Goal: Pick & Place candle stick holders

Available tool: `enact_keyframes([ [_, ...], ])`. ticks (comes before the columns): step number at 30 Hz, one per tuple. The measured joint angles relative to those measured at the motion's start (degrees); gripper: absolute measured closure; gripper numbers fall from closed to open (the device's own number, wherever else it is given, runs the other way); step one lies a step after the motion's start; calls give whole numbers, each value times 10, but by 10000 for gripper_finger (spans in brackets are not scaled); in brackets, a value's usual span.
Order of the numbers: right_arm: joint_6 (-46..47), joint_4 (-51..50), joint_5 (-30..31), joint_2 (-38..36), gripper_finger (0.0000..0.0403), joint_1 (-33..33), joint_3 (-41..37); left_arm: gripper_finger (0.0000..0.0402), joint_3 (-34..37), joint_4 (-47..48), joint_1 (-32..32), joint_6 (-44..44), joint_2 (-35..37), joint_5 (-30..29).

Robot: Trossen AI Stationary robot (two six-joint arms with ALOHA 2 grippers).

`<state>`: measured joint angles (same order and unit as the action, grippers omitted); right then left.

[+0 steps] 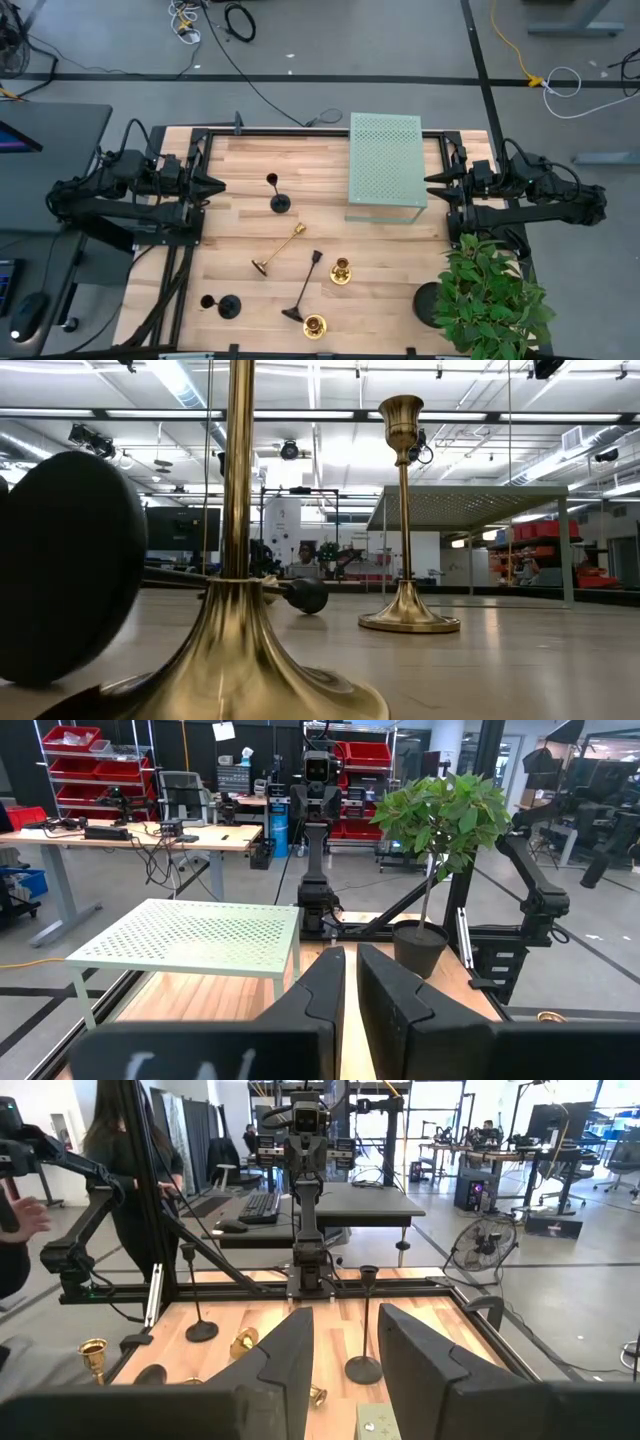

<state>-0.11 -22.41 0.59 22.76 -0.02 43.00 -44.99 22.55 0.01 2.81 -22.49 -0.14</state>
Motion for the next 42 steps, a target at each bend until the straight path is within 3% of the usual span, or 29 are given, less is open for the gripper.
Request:
enact_keyframes([
  [18, 0, 0, 0, 0, 289, 0, 0, 369, 0, -21, 0, -5, 0, -1],
  [24, 0, 1, 0, 0, 289, 0, 0, 369, 0, -25, 0, -5, -6, -66],
  [29, 0, 8, 0, 0, 289, 0, 0, 369, 0, -18, 0, -12, -42, -108],
  [36, 1, 9, 0, 0, 289, 0, 0, 369, 5, -16, -4, -25, -156, -185],
  [42, 1, 9, 0, 0, 289, 0, 0, 369, 5, 6, -6, -19, -205, -200],
])
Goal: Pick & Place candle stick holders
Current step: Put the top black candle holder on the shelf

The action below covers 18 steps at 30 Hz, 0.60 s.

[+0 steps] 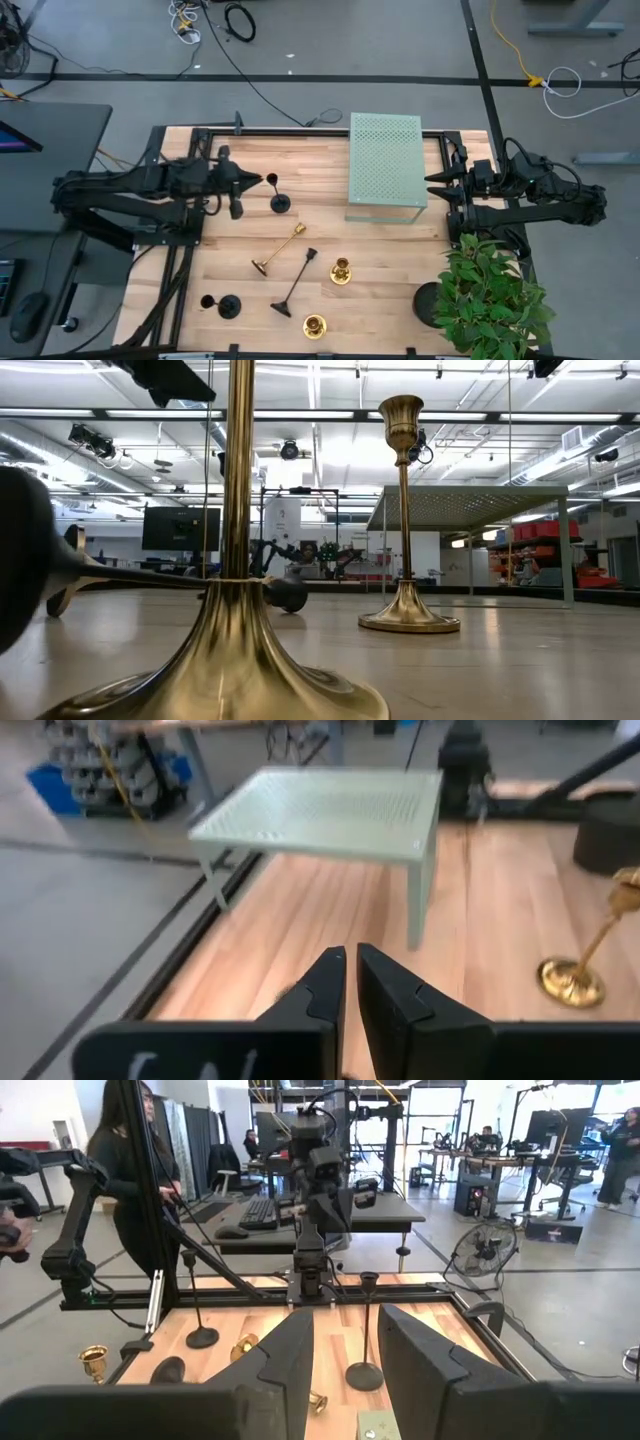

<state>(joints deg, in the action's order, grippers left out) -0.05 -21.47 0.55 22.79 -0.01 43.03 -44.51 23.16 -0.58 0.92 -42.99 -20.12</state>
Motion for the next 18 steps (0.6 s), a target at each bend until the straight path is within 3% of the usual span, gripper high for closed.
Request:
enact_keyframes([
  [11, 26, 0, 0, 0, 289, 0, 0, 369, 0, 112, 0, 110, -3, -26],
  [18, 26, 0, 0, 0, 289, 0, 0, 356, 0, 123, 9, 136, -41, -19],
])
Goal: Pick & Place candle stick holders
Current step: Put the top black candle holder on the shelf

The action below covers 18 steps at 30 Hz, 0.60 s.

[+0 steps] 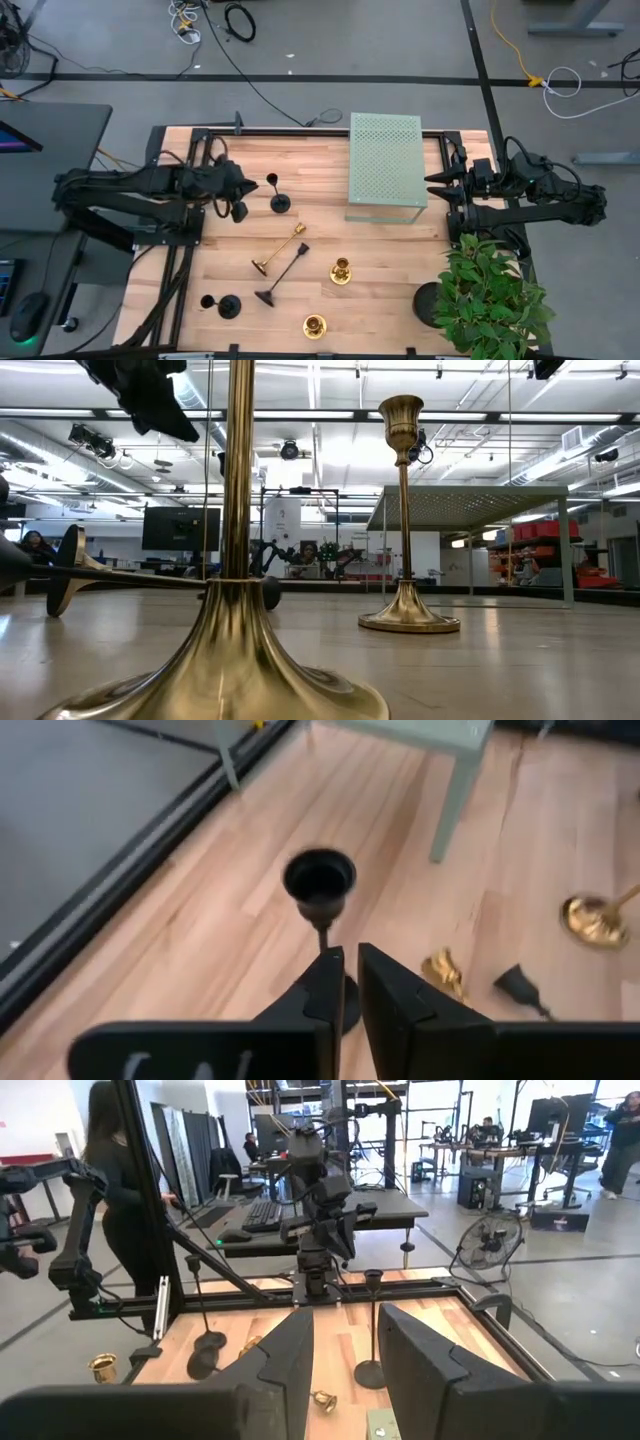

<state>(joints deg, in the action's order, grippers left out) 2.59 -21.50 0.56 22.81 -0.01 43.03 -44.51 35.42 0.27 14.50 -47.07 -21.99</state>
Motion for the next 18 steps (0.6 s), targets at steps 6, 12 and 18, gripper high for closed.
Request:
enact_keyframes([
  [6, 0, -1, 0, 0, 289, 0, 0, 284, 0, 14, -1, 22, -60, -17],
  [12, 0, -5, 0, 0, 289, 0, 0, 209, 0, 15, -1, 29, -110, -56],
  [18, 0, -6, -1, 0, 289, 0, 0, 165, 0, -22, -1, 28, -164, -63],
])
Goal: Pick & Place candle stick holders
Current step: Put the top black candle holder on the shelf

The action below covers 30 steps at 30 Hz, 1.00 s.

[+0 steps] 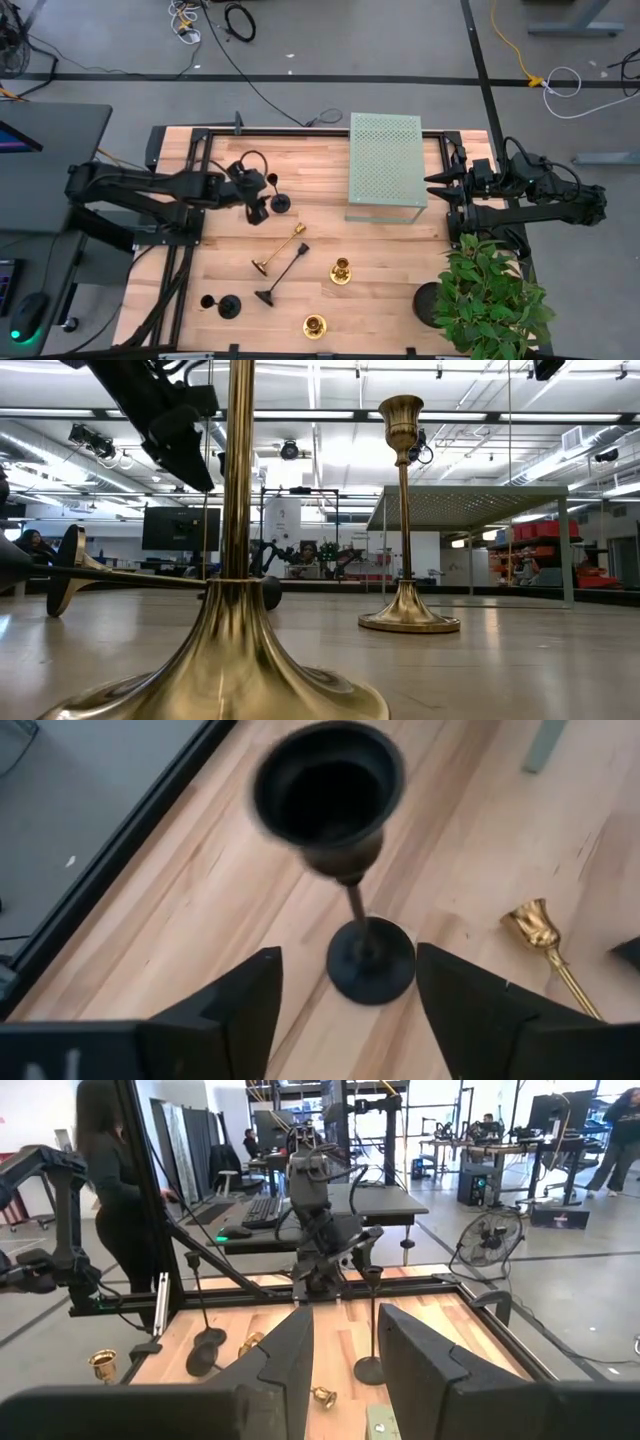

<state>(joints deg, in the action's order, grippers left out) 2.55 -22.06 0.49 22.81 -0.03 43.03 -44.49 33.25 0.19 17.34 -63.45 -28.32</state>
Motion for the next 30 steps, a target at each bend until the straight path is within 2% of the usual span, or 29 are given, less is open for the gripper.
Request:
enact_keyframes([
  [5, 0, -2, -1, 0, 289, 0, 0, 159, 0, -47, 0, -20, -41, -1],
  [14, 4, -12, -1, 0, 289, 0, 0, 169, 0, -88, -23, -34, -72, -51],
  [18, 23, -13, -1, 0, 289, 0, 0, 169, 0, -101, -38, -36, -72, -35],
  [23, 26, -12, 0, 0, 289, 0, 0, 170, 0, -127, -47, -36, -73, 14],
  [30, 26, -12, 0, 0, 289, 0, 0, 176, 0, -132, -49, -34, -81, 16],
])
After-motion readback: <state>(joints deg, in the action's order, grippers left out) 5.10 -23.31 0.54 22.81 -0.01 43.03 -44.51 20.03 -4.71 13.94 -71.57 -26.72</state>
